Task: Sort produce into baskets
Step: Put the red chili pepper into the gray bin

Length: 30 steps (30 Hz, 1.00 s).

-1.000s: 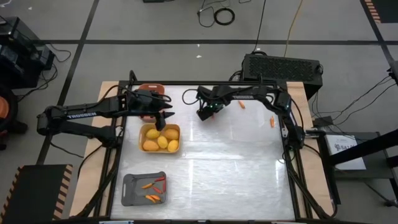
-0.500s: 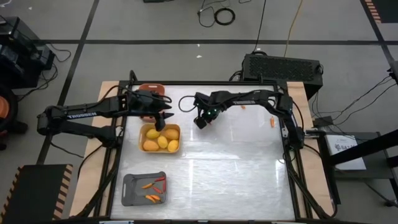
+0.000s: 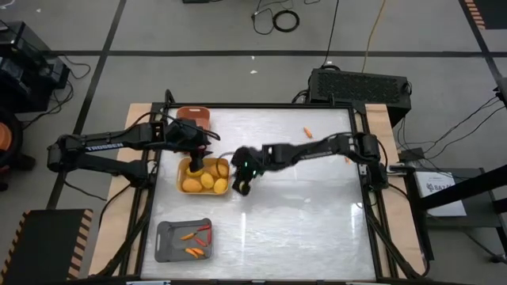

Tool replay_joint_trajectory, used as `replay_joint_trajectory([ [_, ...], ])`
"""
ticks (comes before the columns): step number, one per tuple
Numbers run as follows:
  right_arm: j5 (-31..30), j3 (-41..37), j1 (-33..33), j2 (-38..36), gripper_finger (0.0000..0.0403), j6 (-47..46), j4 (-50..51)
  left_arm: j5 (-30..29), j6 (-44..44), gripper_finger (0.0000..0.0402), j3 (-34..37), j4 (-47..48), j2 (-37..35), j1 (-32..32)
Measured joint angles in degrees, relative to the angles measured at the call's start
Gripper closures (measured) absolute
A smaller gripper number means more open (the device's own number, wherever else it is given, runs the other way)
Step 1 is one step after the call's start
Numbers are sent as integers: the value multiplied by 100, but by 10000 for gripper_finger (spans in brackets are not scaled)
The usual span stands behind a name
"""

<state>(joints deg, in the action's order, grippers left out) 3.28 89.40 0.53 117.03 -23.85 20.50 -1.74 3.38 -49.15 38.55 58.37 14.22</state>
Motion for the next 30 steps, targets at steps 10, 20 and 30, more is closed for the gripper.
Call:
replay_joint_trajectory([
  [10, -448, 9, -535, 432, 395, -56, -1847, -1, 583, 228, 0, 154, 8, 7],
  [20, -278, 7, -849, 1242, 395, -144, -4347, 28, 599, 228, 0, 167, 109, -11],
  [30, 259, 7, -1209, 1369, 394, 796, -4929, 81, 573, 228, 0, 146, 227, -11],
])
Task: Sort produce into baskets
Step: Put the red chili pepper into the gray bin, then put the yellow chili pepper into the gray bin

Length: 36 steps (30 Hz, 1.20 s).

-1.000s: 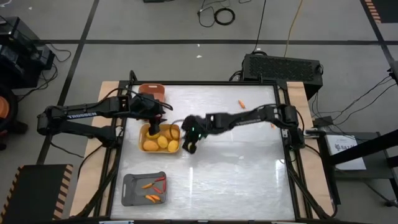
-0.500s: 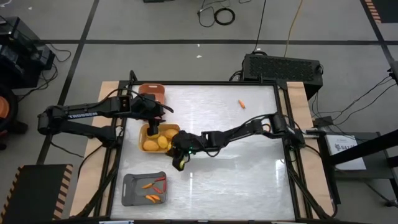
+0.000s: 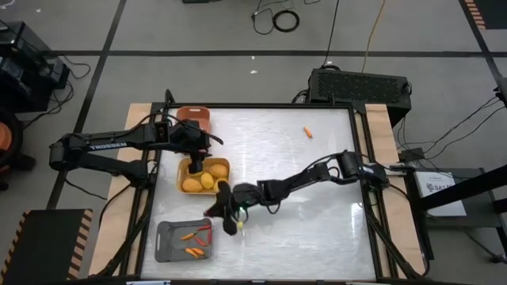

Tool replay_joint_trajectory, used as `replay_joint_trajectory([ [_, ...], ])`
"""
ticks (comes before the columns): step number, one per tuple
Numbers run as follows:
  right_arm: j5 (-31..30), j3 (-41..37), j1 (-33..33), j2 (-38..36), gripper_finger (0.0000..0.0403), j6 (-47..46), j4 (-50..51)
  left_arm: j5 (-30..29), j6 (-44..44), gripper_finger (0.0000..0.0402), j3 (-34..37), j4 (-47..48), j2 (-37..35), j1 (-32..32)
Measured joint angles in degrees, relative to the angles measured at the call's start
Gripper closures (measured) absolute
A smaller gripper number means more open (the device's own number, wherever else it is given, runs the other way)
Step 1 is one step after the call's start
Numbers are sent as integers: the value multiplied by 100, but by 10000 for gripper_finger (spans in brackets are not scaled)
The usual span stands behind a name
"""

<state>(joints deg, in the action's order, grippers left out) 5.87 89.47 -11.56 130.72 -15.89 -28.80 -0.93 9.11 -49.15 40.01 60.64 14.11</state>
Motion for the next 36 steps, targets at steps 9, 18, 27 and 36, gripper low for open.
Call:
replay_joint_trajectory([
  [9, -835, 0, -449, 0, 394, 1090, -863, 11, -387, 228, 0, 11, 0, 0],
  [18, -900, 0, -569, 0, 394, 1032, -1194, 46, -443, 228, 0, 9, 0, 0],
  [27, -855, 1063, -637, 1015, 381, 888, -1434, 55, -1000, 228, 0, -195, 0, 0],
  [36, -838, 1296, -639, 1167, 294, 582, -1145, 91, -1033, 228, 0, -127, 0, 0],
])
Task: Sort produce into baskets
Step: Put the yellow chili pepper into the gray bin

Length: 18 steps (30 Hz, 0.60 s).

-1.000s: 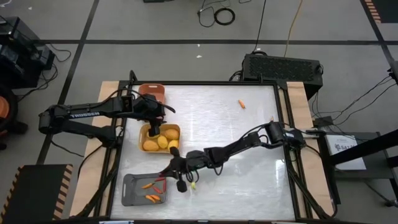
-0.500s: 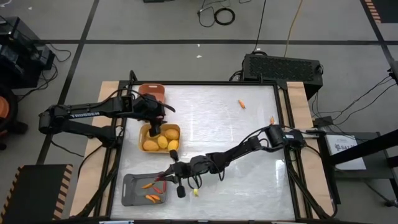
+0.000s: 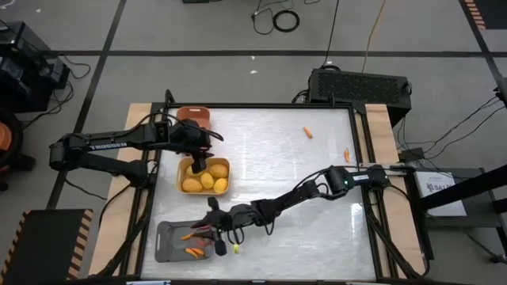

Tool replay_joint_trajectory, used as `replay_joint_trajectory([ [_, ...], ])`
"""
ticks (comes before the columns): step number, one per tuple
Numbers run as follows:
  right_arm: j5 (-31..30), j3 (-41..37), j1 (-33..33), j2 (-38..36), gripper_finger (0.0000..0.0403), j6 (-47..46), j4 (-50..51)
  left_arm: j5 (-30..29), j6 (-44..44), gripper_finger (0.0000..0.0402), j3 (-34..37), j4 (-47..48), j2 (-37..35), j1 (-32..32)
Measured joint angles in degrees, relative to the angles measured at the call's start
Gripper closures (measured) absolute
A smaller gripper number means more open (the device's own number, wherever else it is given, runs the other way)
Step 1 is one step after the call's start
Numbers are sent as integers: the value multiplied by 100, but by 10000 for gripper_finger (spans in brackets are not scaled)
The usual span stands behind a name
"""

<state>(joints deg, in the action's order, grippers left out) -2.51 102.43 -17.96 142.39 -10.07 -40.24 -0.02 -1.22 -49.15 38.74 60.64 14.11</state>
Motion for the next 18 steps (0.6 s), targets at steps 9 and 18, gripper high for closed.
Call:
replay_joint_trajectory([
  [9, 132, -2, 21, -105, 233, -489, 313, -2, 3, 228, 0, -56, 0, 0],
  [18, 307, -2, 364, -996, 254, -18, 2990, -2, 7, 228, 0, 144, 0, 0],
])
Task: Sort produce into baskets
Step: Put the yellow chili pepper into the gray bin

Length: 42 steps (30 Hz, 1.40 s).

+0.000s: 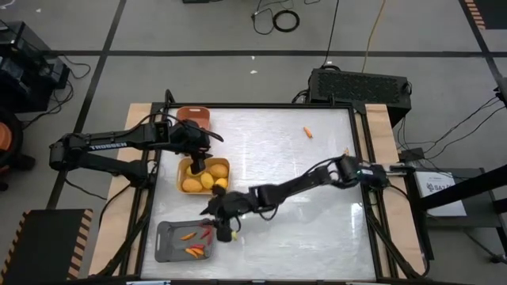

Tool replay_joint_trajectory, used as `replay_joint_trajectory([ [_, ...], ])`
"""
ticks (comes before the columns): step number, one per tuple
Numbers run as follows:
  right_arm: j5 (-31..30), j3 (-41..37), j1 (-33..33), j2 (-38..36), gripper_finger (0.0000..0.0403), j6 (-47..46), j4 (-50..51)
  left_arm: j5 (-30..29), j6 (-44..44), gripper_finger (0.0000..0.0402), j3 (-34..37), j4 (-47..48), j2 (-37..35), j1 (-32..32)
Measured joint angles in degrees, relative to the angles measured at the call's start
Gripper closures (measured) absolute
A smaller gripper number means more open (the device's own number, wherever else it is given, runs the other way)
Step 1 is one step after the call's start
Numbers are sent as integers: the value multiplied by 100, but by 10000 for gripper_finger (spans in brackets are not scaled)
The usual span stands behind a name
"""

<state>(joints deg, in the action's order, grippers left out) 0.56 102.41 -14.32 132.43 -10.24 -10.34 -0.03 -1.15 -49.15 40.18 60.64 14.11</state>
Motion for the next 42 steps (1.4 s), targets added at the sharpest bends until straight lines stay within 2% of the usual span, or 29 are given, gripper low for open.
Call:
replay_joint_trajectory([
  [6, -475, 0, 328, -990, 266, 98, 2897, 0, 64, 228, 0, -27, 0, 0],
  [11, -520, 0, 861, -1782, 277, 73, 4943, -7, 311, 228, 0, -338, 5, 0],
  [16, -507, 0, 1692, -2274, 282, -131, 6810, -9, 748, 228, 0, -759, 11, 0],
  [22, -516, -23, 2926, -2526, 274, -650, 8586, -11, 924, 228, 0, -775, 13, 0],
  [28, -504, -539, 4291, -2721, 250, -686, 9340, -13, 943, 228, 75, -728, 13, 2],
  [33, -267, -1254, 5346, -2953, 219, -767, 9754, -15, 901, 228, 505, -1059, 13, 11],
  [37, -206, -1916, 5890, -3162, 199, -722, 9772, -17, 815, 228, 897, -1317, 15, 11],
  [42, -201, -2866, 6330, -3203, 190, -743, 9633, -44, 305, 228, 1013, -1508, 15, 11],
])
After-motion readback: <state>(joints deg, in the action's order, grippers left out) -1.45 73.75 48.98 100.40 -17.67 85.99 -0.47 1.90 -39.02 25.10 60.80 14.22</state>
